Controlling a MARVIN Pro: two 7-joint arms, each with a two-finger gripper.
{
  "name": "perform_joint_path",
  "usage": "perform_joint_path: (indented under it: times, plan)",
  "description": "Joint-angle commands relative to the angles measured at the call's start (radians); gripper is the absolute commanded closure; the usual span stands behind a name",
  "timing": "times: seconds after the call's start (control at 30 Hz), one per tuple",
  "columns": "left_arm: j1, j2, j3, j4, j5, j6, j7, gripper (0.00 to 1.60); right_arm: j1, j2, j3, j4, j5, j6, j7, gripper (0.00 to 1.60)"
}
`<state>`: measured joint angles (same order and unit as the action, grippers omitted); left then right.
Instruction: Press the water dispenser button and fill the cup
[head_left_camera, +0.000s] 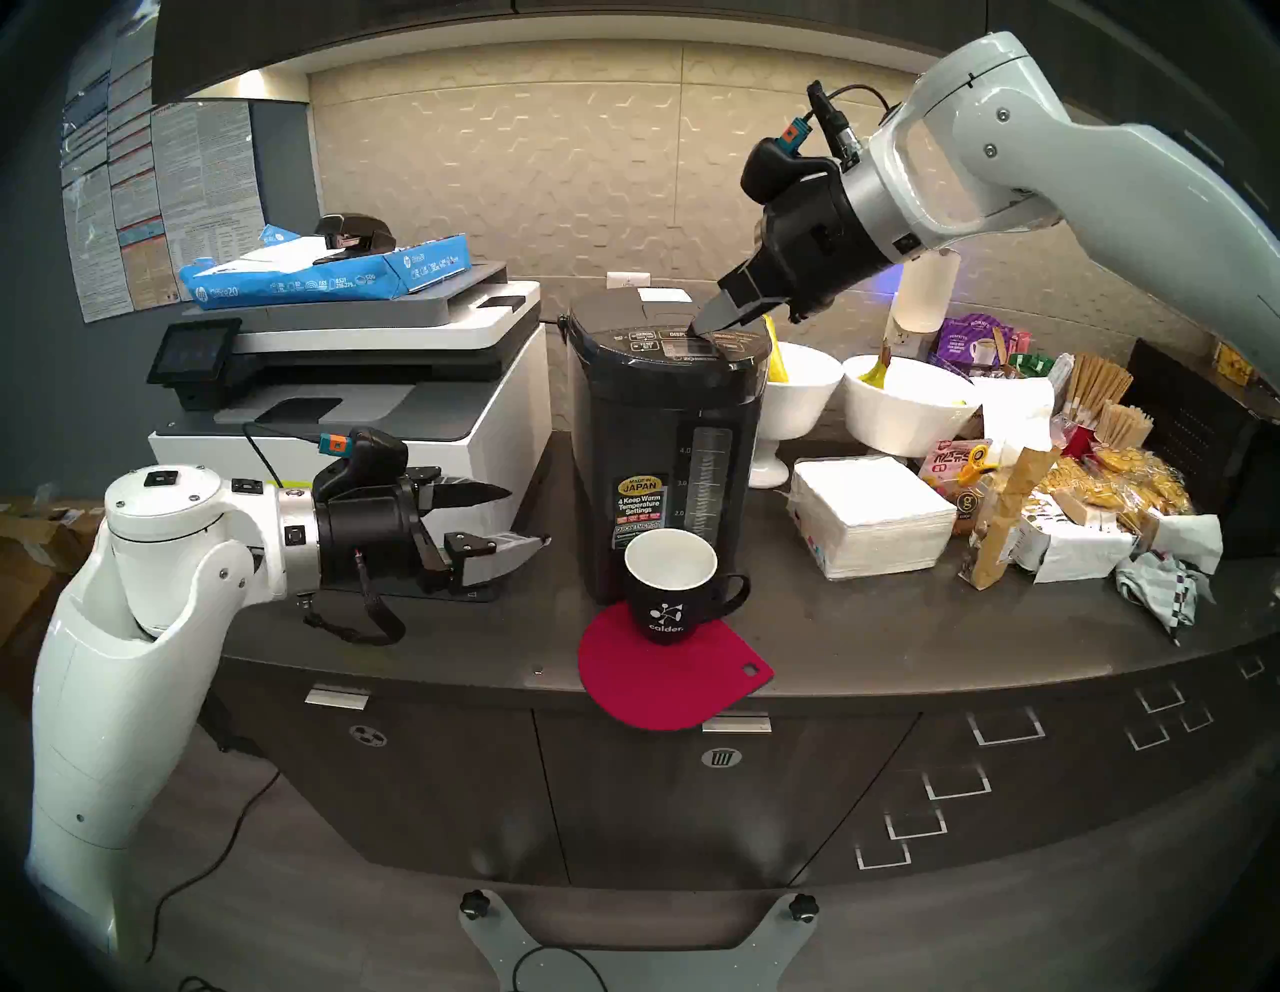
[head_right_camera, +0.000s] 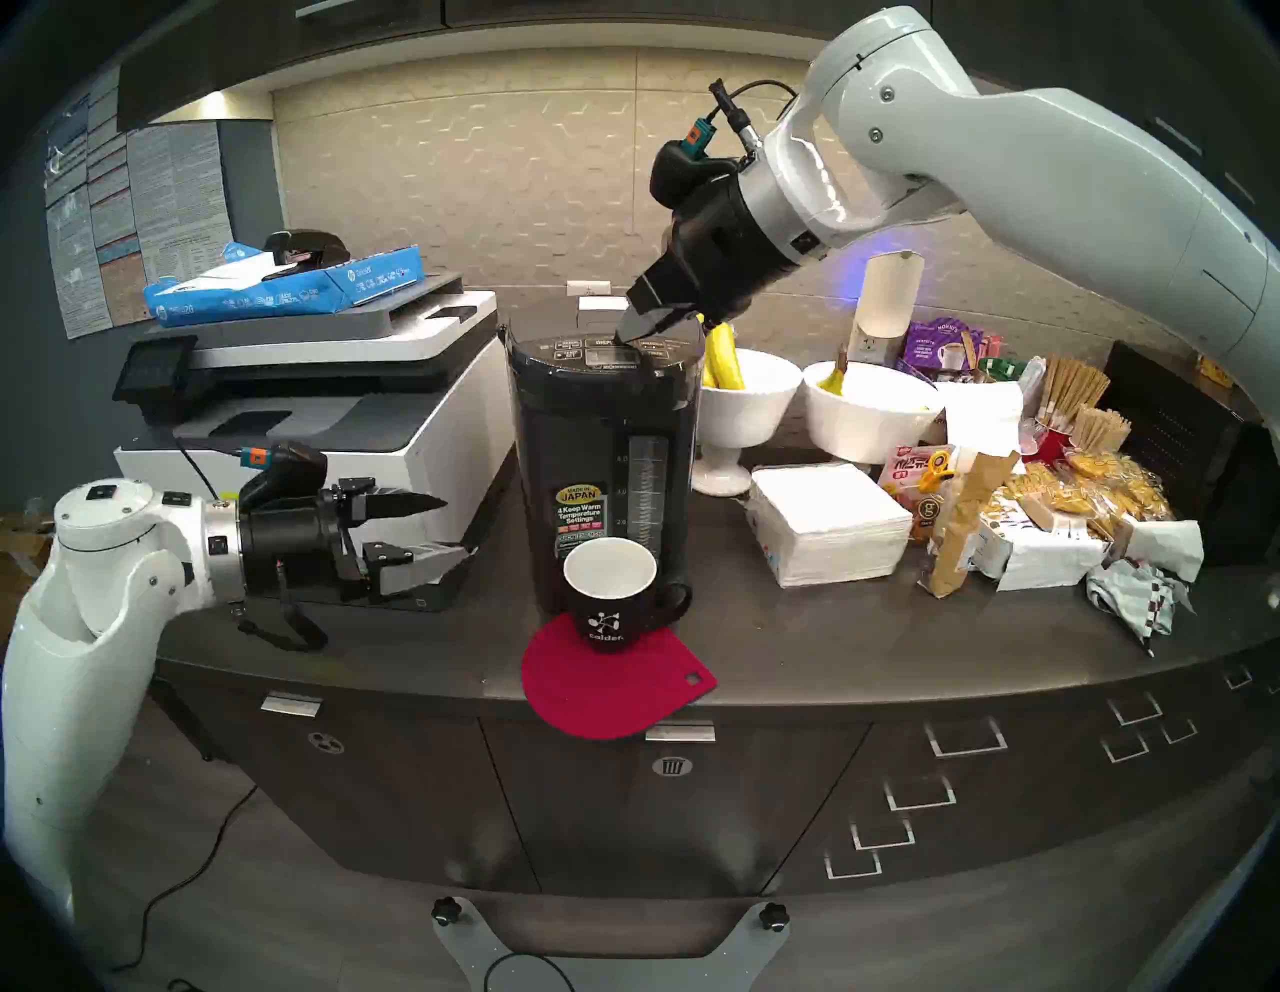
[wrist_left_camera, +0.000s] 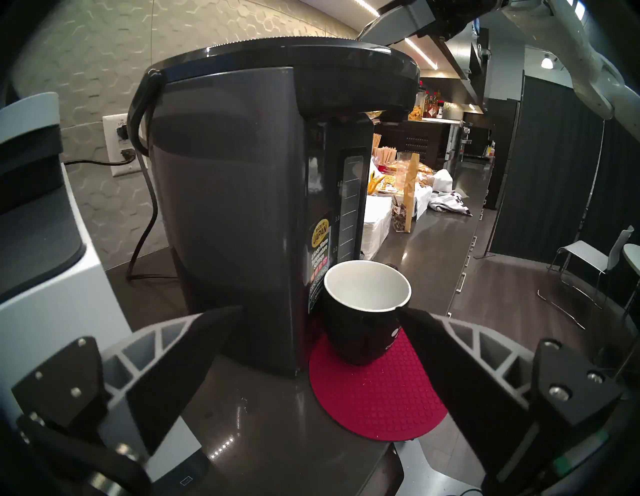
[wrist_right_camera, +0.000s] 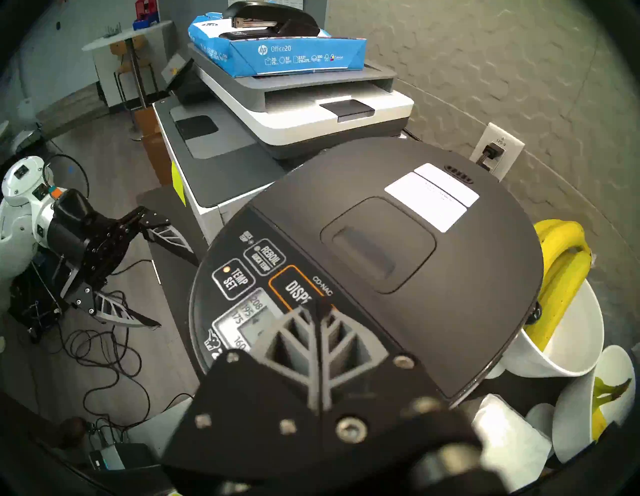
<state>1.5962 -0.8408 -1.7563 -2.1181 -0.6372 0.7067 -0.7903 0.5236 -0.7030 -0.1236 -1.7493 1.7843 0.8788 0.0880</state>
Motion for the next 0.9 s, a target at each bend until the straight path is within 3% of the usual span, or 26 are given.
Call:
perform_joint_path:
  times: [0.0, 0.87]
  plan:
    - [-0.002, 0.001, -0.005, -0.006, -0.001, -0.001, -0.001, 0.00, -0.009, 0.008, -0.004, -0.017, 0.005, -0.004, -0.002, 1.60]
    - [-0.002, 0.001, -0.005, -0.006, -0.001, -0.001, -0.001, 0.00, -0.028, 0.000, -0.022, -0.019, -0.048, 0.003, 0.037, 1.60]
